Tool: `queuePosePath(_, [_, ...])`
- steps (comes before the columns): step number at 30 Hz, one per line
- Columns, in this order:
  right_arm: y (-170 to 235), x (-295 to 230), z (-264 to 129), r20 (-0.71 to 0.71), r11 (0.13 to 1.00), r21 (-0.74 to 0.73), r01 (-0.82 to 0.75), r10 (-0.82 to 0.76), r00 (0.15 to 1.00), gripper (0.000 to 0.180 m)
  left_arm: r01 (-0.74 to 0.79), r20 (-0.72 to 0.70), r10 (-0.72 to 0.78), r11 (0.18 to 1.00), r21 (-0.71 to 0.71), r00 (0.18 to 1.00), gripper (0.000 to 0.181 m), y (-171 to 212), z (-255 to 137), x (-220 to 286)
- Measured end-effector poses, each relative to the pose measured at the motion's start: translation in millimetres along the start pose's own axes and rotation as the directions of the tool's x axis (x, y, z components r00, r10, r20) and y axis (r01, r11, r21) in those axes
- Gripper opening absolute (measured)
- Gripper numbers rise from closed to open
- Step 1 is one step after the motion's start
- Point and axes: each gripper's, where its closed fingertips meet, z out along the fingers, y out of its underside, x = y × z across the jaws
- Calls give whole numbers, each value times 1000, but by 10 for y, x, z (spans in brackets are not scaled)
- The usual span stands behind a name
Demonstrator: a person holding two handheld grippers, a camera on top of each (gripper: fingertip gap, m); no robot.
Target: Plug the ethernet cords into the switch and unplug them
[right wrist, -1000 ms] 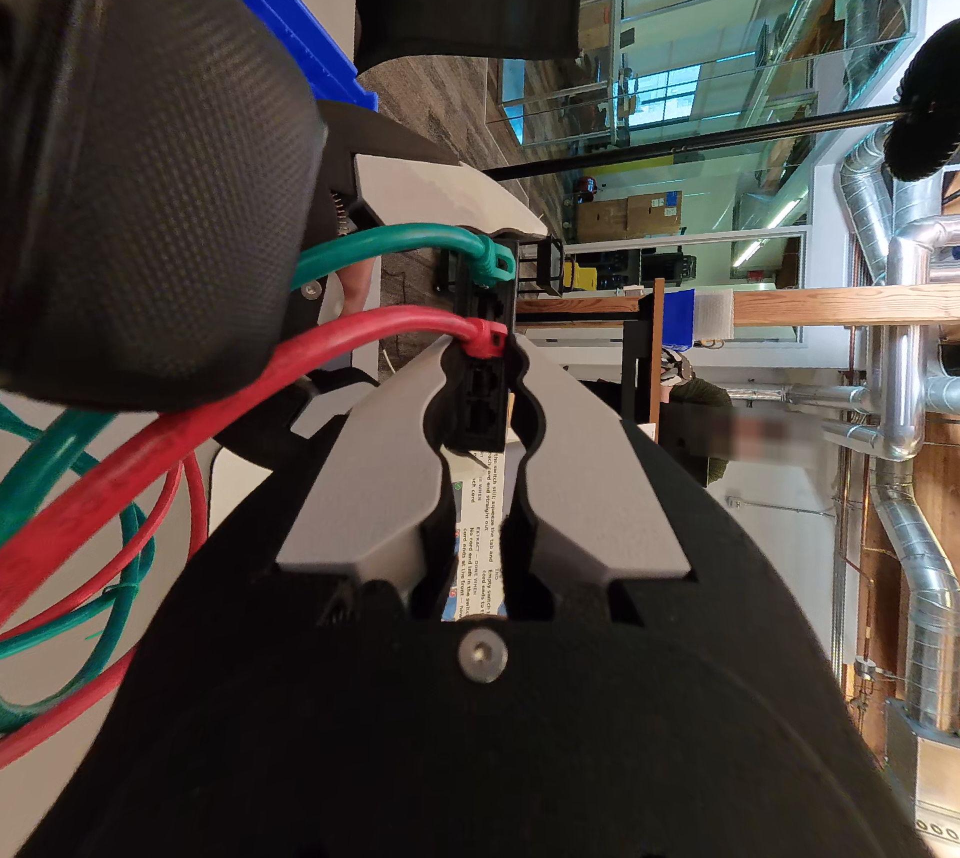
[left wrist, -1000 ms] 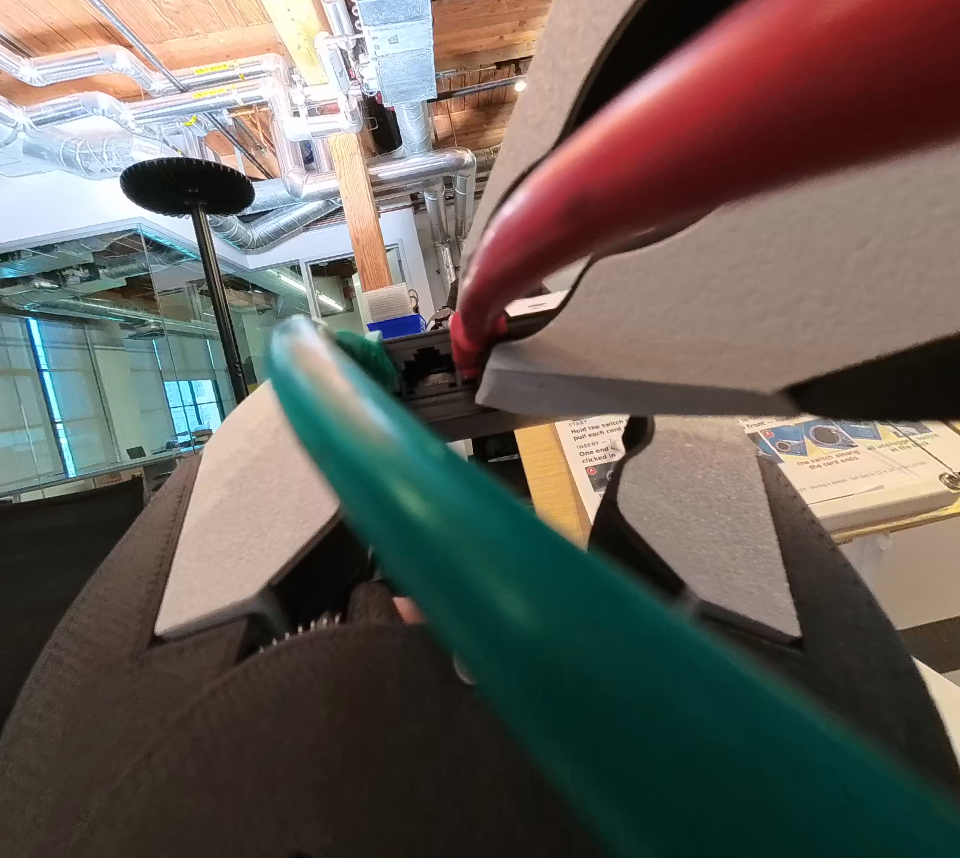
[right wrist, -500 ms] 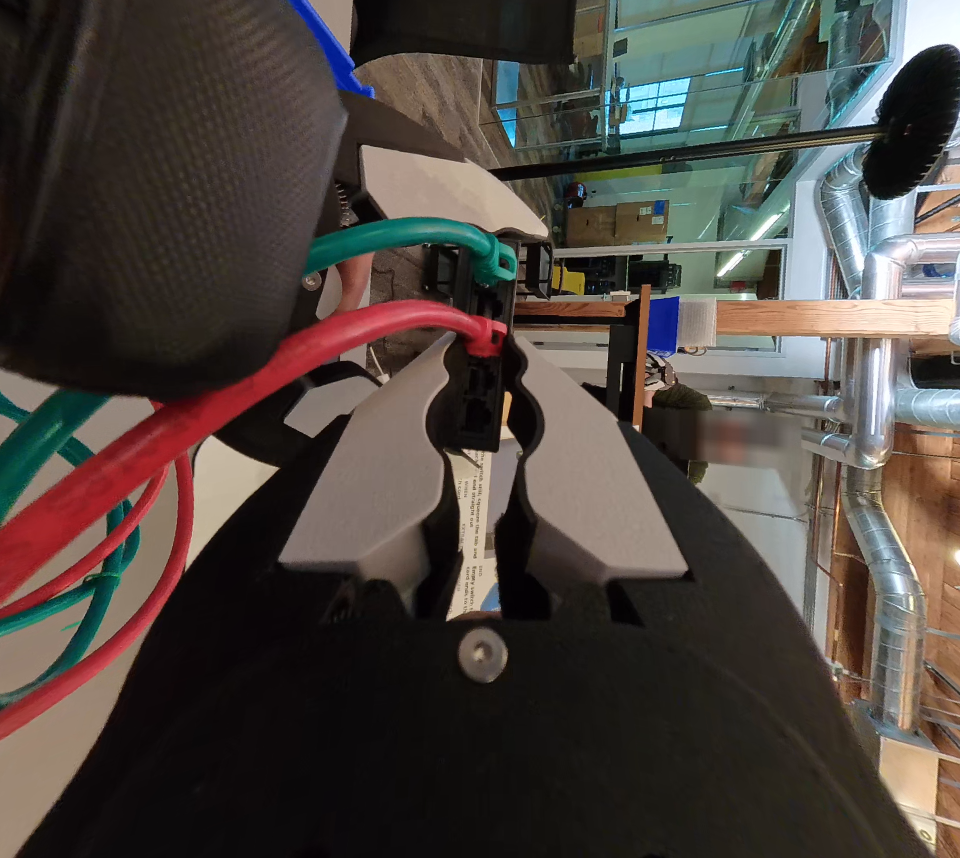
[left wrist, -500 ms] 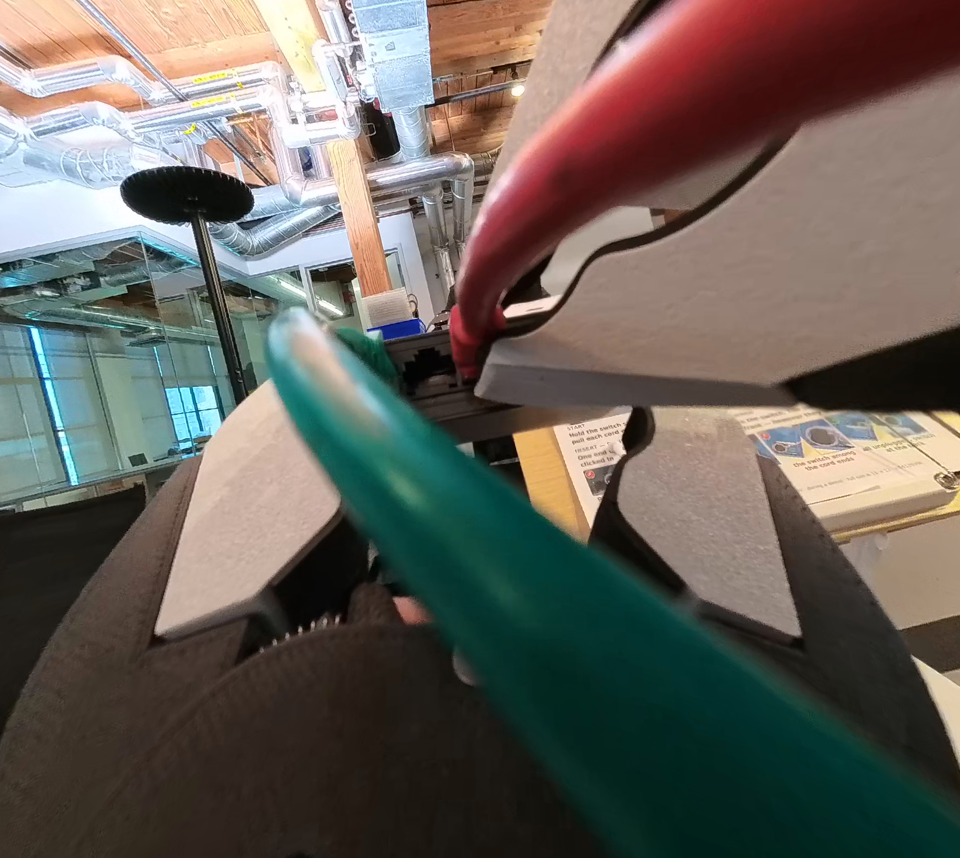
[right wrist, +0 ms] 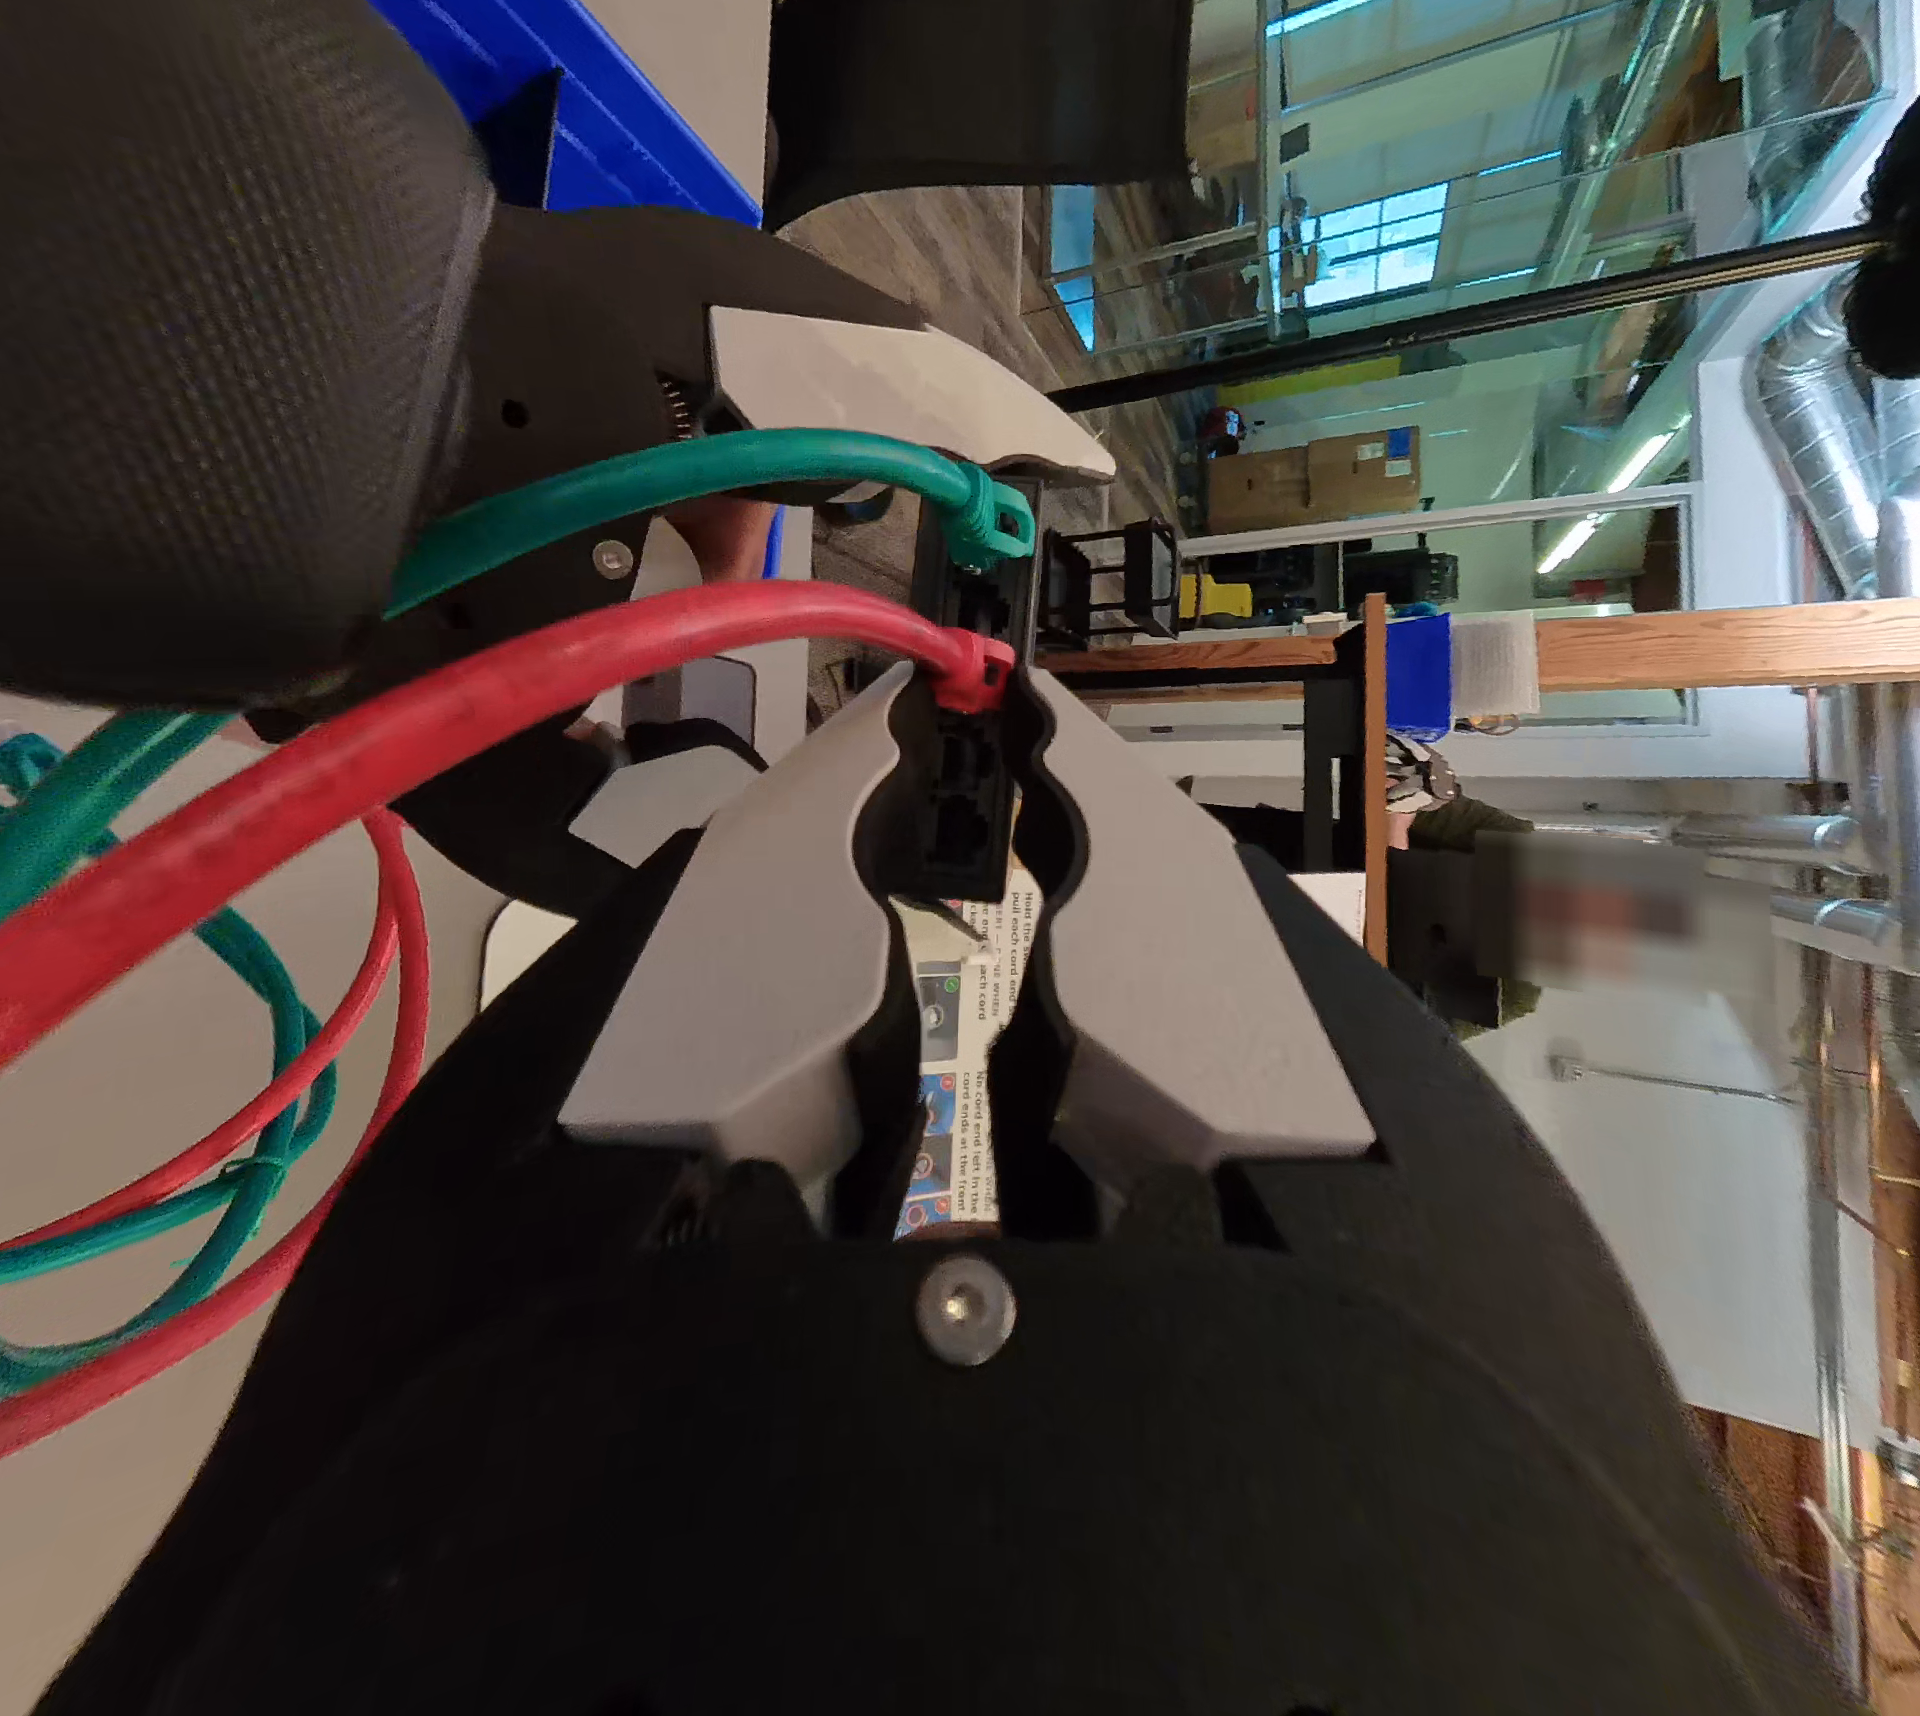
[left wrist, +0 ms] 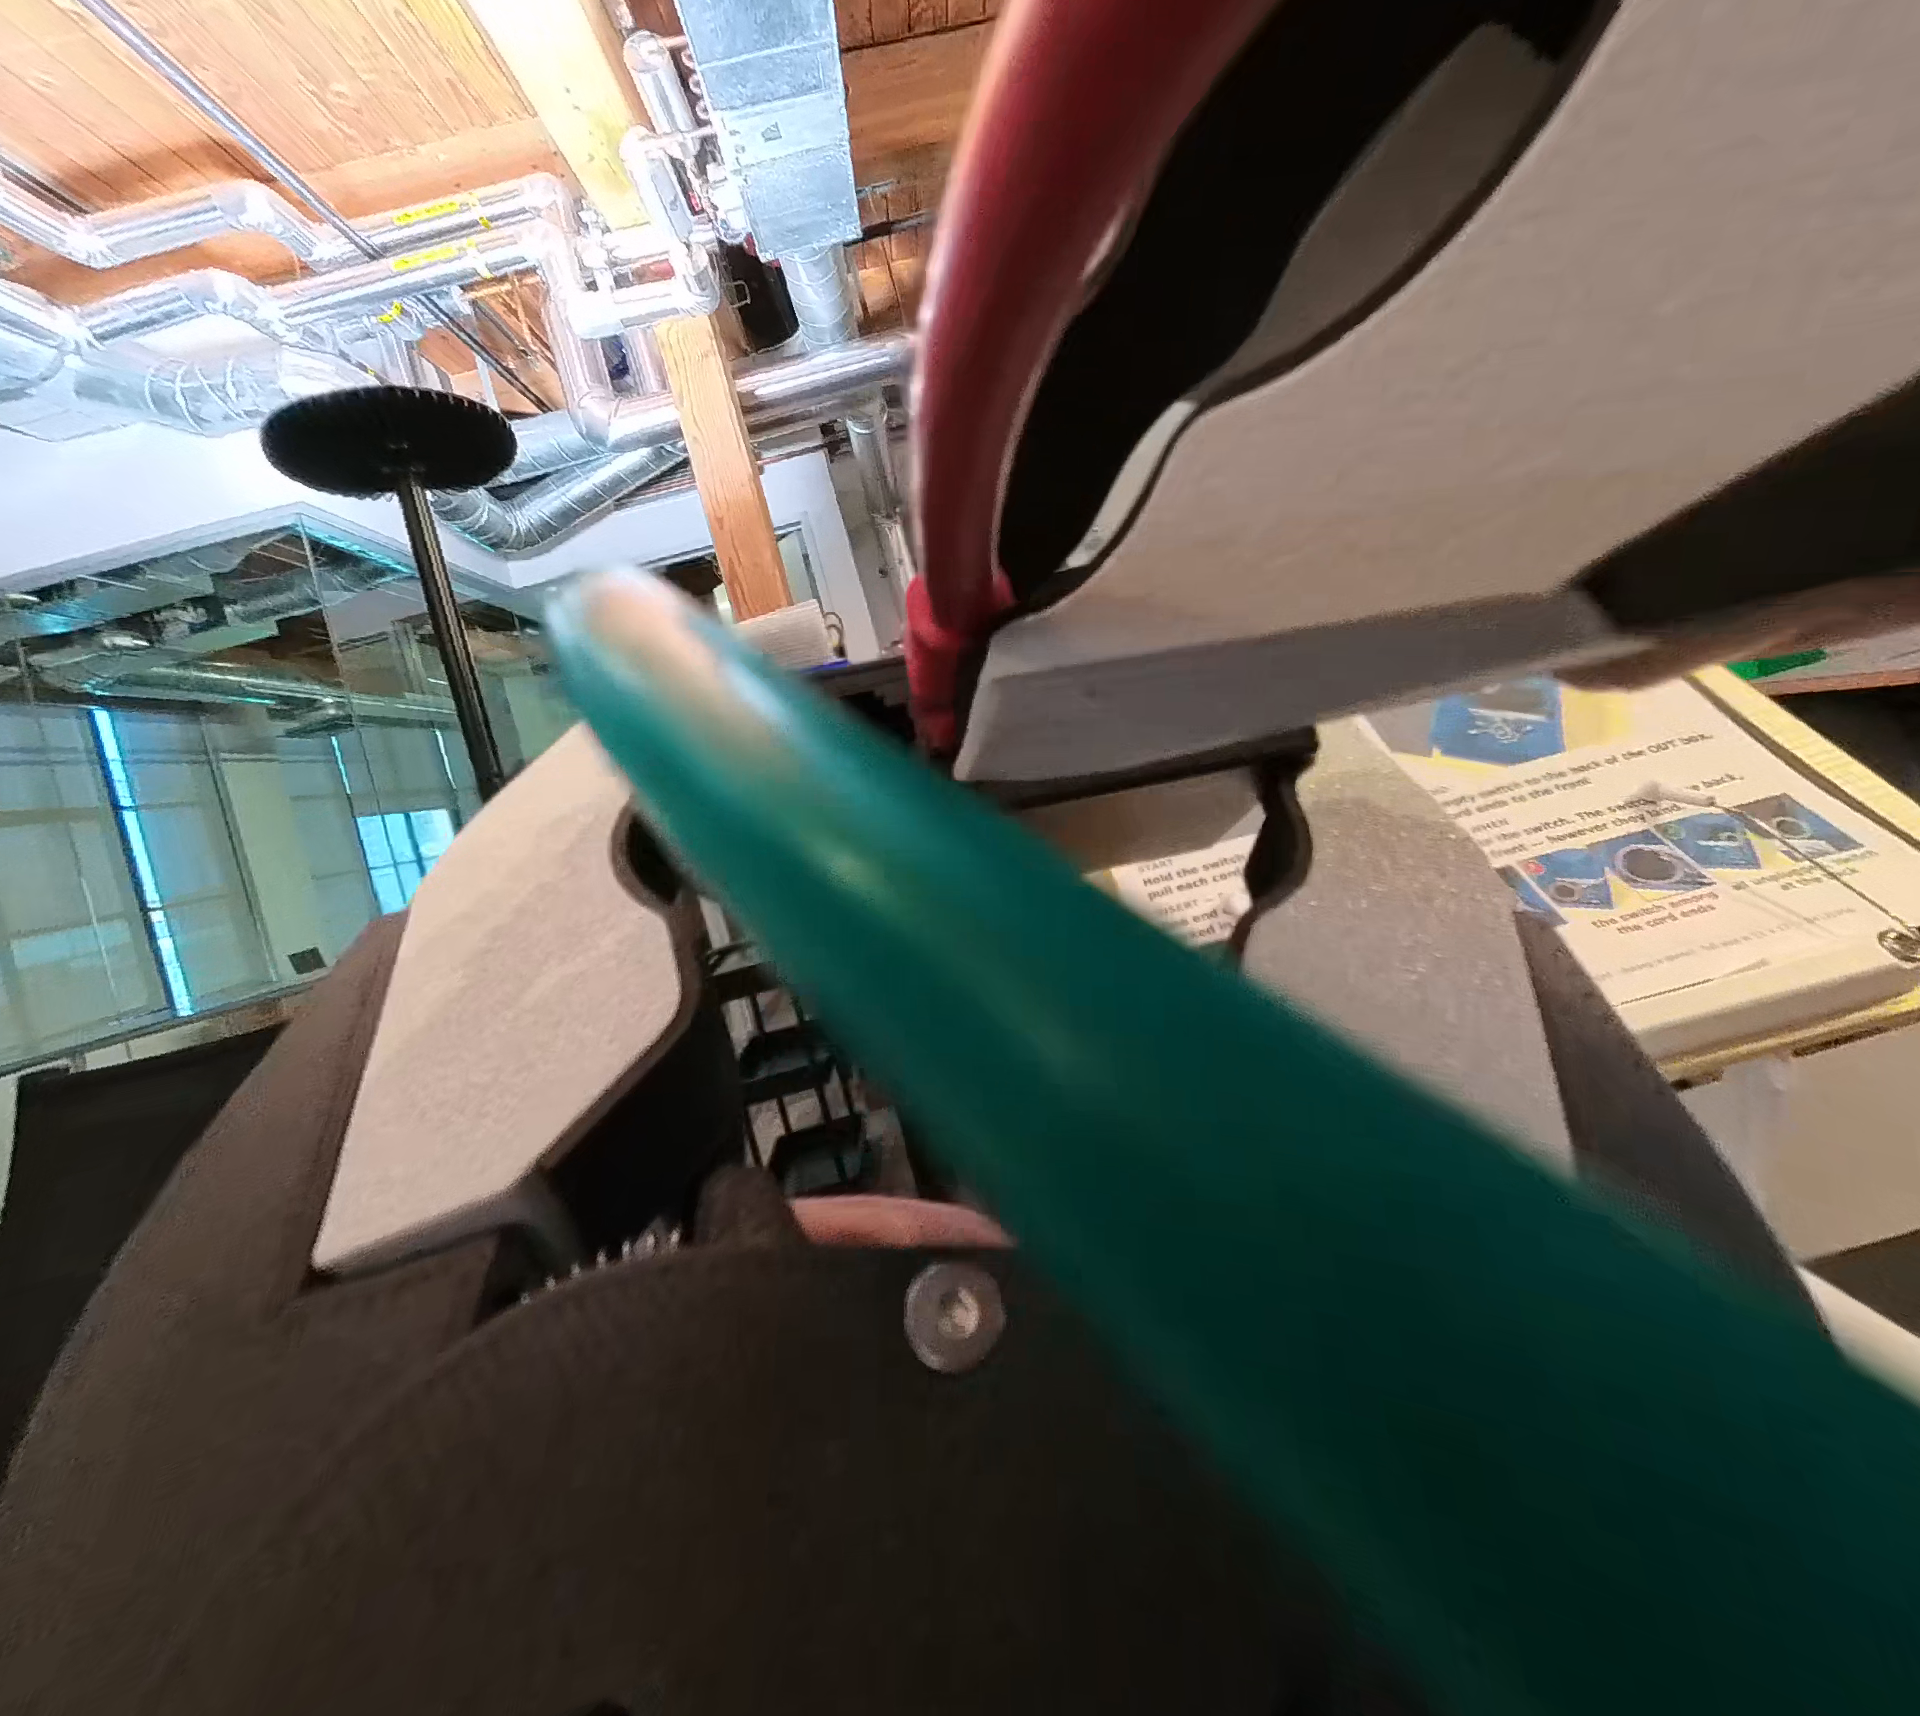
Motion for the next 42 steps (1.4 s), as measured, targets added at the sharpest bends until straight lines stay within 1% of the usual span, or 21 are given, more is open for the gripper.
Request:
queuePosePath(2, [11, 8, -4, 17, 999, 18, -30, 30, 999, 10, 10, 2, -10, 1000, -8, 1000, 109, 5, 8, 14])
queuePosePath(3, [29, 10, -5, 4, 1000, 12, -15, 15, 1000, 10, 17, -10, -18, 1000, -21, 1000, 108, 14, 16, 35])
queuePosePath(5, [32, 5, -25, -48, 998, -17, 61, -62, 997, 11, 12, -12, -12, 1000, -6, 1000, 109, -2, 8, 48])
queuePosePath(7, [32, 22, -63, -102, 993, -28, 114, -116, 988, 11, 49, -44, -49, 999, -10, 998, 109, -38, 12, 85])
queuePosePath(8, [26, 28, -88, -127, 991, -31, 128, -131, 983, 9, 50, -42, -50, 999, -2, 998, 118, -65, 9, 92])
queuePosePath(9, [21, 25, -102, -144, 990, -36, 138, -141, 980, 10, 52, -44, -52, 999, 2, 998, 108, -75, 6, 99])
queuePosePath(13, [41, 23, -127, -163, 991, -38, 132, -136, 977, 9, 44, -56, -44, 999, -4, 997, 107, -78, 6, 134])
queuePosePath(15, [48, 26, -136, -143, 994, -21, 103, -105, 984, 10, 23, -49, -24, 1000, -13, 999, 107, -79, 6, 137])
queuePosePath(17, [22, 45, -172, -118, 998, 36, 42, -38, 992, 11, 22, -49, -22, 1000, 6, 999, 108, -140, -5, 134])
queuePosePath(18, [17, 58, -188, -95, 998, 65, -2, 8, 995, 11, 9, -49, -9, 1000, 5, 999, 116, -162, -5, 136])
queuePosePath(19, [9, 73, -204, -60, 992, 106, -67, 74, 995, 10, -2, -48, 2, 1000, 11, 999, 109, -190, -7, 134])
queuePosePath(23, [6, 93, -233, 33, 958, 181, -223, 221, 975, 10, -35, -44, 36, 999, 32, 998, 111, -239, -11, 146])
queuePosePath(26, [28, 107, -234, 59, 938, 197, -284, 278, 959, 10, -48, -52, 49, 998, 29, 997, 114, -249, -4, 166])
queuePosePath(29, [28, 100, -225, 32, 944, 187, -272, 271, 962, 10, -37, -53, 39, 999, 29, 998, 124, -279, 5, 188])
queuePosePath(31, [13, 86, -214, 51, 929, 197, -314, 310, 949, 10, -28, -53, 29, 999, 23, 998, 131, -273, 17, 195])
queuePosePath(32, [15, 75, -206, 54, 928, 195, -318, 314, 948, 10, -20, -48, 20, 1000, 13, 999, 132, -255, 22, 194])
queuePosePath(33, [10, 64, -204, 55, 927, 196, -320, 316, 947, 10, -27, -22, 28, 1000, 13, 999, 124, -247, 16, 157])
queuePosePath(34, [6, 60, -206, 50, 926, 197, -322, 319, 946, 10, -50, -12, 50, 999, 5, 999, 122, -239, 16, 138])
queuePosePath(35, [-3, 60, -209, 49, 924, 198, -326, 323, 945, 10, -59, -6, 59, 998, 5, 998, 121, -246, 11, 129])
queuePosePath(37, [-39, 62, -227, 55, 922, 206, -329, 325, 944, 10, -19, -6, 19, 999, 26, 1000, 121, -283, -8, 117])
queuePosePath(42, [-34, 67, -218, 44, 951, 189, -243, 239, 970, 11, -27, 15, 27, 1000, -9, 1000, 121, -255, 0, 98])
